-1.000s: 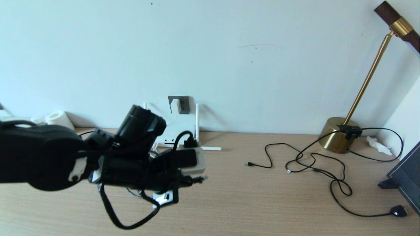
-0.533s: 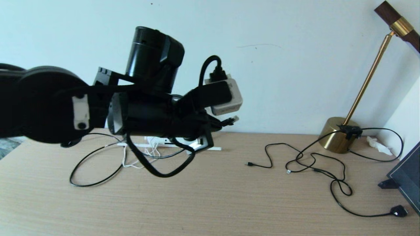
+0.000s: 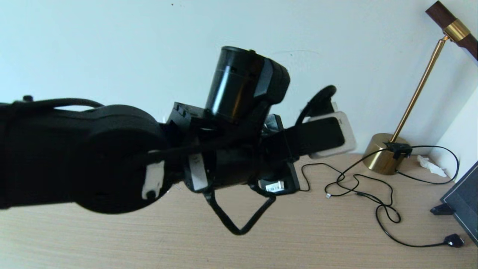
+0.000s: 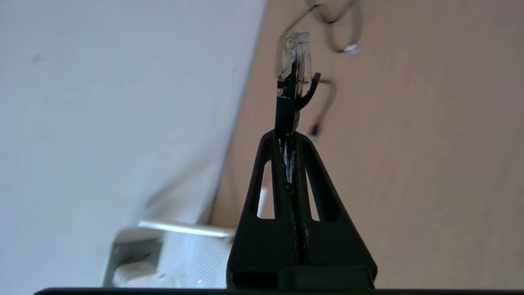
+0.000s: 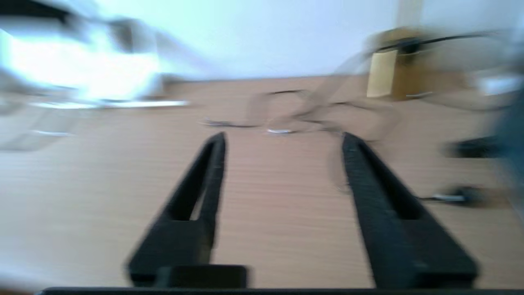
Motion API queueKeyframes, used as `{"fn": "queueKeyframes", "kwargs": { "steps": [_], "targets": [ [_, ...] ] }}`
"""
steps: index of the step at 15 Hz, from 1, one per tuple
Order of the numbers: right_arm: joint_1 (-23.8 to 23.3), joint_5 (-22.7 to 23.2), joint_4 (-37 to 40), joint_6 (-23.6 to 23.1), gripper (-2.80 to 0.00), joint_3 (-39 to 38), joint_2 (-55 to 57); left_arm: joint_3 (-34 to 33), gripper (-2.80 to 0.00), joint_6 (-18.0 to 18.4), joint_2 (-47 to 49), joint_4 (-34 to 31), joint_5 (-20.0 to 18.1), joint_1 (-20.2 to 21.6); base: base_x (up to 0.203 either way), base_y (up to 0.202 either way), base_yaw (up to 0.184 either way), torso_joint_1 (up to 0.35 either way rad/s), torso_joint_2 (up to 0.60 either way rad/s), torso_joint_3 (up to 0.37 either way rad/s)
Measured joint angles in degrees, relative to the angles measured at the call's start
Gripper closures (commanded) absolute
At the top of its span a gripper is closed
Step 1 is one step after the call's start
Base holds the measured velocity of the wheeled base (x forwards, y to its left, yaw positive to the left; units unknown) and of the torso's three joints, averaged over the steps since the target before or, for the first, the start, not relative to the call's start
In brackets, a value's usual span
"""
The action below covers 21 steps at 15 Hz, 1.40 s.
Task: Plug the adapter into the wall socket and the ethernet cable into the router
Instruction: Hand it to the other hand
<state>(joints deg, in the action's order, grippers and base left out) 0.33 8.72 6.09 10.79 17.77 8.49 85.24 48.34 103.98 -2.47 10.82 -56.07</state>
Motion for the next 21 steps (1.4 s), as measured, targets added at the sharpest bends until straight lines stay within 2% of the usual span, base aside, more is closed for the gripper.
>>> {"fn": "queueKeyframes", "kwargs": {
  "steps": [3,5,8,9,13,16,21],
  "targets": [
    [0.02,12.43,7.23,9.73,-2.8,13.12,13.62,-2.28,0.0,0.26,-0.88,0.22,3.49,-4.01,0.0,0.0,0.0,0.0,0.0,0.0],
    [0.16,21.1,8.01,12.56,-2.8,17.99,22.81,-2.81,0.0,0.3,-1.42,1.27,5.75,-5.68,0.0,0.0,0.0,0.0,0.0,0.0],
    [0.96,34.17,6.89,15.88,-2.8,23.72,34.9,-2.94,0.0,0.57,-1.95,3.9,6.29,-6.86,0.0,0.0,0.0,0.0,0.0,0.0],
    [1.97,36.83,6.75,16.42,-2.8,25.21,38.29,-2.92,0.0,1.24,-1.97,4.2,6.29,-6.96,0.0,0.0,0.0,0.0,0.0,0.0],
    [8.67,37.74,4.95,16.88,-2.8,29.54,48.84,-2.94,0.0,1.66,-2.09,4.45,6.29,-7.61,0.0,0.0,0.0,0.0,0.0,0.0],
    [11.66,36.58,-1.93,18.24,-2.8,30.82,54.78,-3.09,0.0,1.68,-2.45,4.46,6.29,-8.31,0.0,0.0,0.0,0.0,0.0,0.0],
    [21.18,25.98,-10.83,19.63,-2.8,31.73,61.25,-3.8,0.0,1.68,-3.19,4.68,6.27,-8.67,0.0,0.0,0.0,0.0,0.0,0.0]
  ]
}}
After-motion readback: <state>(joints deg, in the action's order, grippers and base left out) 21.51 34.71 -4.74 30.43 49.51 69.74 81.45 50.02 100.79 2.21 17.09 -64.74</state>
